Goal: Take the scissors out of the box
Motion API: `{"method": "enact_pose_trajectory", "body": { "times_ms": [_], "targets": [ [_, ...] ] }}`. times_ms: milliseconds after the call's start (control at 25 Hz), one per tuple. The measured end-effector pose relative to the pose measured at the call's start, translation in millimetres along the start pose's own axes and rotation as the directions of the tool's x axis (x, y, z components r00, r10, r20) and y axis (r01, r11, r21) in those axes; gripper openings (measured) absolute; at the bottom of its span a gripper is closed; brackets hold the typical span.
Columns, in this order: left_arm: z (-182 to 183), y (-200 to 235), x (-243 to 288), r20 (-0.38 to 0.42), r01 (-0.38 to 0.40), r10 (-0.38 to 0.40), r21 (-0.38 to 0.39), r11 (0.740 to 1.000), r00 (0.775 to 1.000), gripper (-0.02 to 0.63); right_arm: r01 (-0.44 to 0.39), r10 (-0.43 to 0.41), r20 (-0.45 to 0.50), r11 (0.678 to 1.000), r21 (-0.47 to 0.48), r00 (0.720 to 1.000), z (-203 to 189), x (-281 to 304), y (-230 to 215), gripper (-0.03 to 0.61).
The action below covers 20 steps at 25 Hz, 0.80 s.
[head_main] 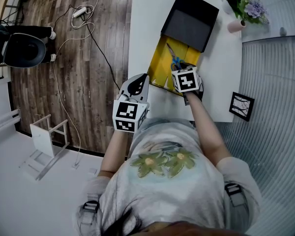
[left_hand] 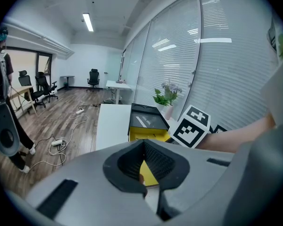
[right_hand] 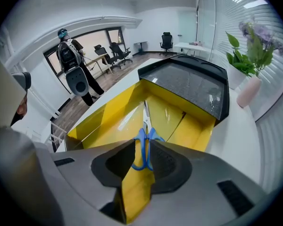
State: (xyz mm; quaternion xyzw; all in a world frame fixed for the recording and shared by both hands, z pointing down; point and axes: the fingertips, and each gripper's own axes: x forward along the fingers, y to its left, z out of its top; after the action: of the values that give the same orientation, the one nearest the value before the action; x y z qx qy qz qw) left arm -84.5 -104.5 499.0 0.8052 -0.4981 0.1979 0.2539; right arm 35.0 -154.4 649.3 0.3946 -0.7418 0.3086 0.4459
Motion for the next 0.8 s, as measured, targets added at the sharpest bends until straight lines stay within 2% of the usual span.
{"method": "enact_pose_trajectory", "body": {
  "times_ms": [160,360,640,800],
  "targets": [
    [1,-1,0,0.004,0.002,-0.002,0.003,1.000,1.000,0.006,0.009,-0.010,-0.033,1.000,-0.026,0.999,4,6,0,0.091],
    [1,-2,0,0.004,0.002,-0.002,0.009,1.000,1.000,0.006,0.042,-0.046,-0.122,0.999,-0.031,0.991,1,10,-3,0.072],
    [4,-4,0,0.006,0.004,-0.004,0.013,1.000,1.000,0.006,0.042,-0.041,-0.150,0.999,0.000,0.988,0,10,-8,0.074],
    [7,-5,0,0.012,0.002,-0.002,0.015,1.000,1.000,0.006,0.052,-0.055,-0.141,0.998,-0.029,0.988,2,12,-7,0.077]
  ]
}}
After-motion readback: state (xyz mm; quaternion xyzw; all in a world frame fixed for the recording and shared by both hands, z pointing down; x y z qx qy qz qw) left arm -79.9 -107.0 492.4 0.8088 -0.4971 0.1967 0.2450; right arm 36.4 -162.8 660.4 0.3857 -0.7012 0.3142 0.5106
